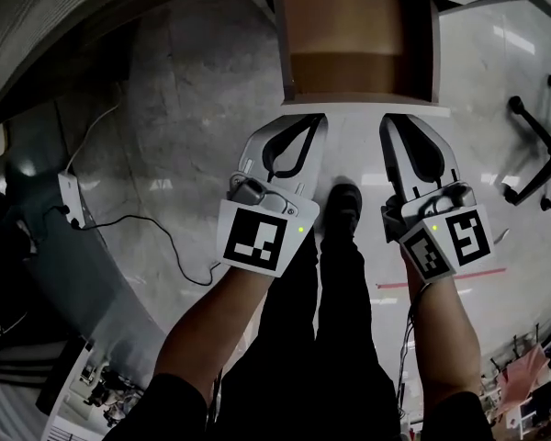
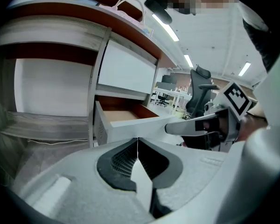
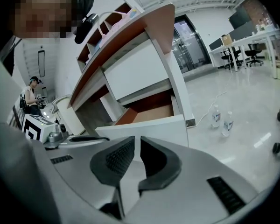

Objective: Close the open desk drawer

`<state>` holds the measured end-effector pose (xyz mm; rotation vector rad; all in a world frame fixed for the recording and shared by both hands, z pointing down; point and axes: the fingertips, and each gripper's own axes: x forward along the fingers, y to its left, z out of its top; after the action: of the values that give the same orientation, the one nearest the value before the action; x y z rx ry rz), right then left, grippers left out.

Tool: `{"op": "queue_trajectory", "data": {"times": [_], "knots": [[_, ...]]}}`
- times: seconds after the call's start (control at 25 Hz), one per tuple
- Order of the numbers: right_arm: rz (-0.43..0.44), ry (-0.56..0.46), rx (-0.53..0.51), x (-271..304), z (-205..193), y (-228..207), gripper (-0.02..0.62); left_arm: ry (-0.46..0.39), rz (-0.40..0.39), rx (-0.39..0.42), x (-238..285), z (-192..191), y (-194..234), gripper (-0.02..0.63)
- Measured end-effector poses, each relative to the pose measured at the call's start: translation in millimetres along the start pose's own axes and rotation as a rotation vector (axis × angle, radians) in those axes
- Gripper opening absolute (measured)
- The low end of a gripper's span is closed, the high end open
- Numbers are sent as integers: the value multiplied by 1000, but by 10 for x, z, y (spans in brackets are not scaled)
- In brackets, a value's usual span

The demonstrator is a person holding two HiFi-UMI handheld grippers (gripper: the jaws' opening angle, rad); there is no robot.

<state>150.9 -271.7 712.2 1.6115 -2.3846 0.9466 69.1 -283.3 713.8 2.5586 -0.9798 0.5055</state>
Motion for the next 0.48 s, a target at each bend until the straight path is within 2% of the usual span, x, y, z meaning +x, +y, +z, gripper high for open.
{"op": "queue_trajectory", "data": {"times": [0.2,0.48], "knots": [[6,-22,-15,82,223,-66,49,-17,9,10,112,199,69,8],[3,-10,-24,320,378,-154,48,-31,30,-21,248,381,303,8]]}}
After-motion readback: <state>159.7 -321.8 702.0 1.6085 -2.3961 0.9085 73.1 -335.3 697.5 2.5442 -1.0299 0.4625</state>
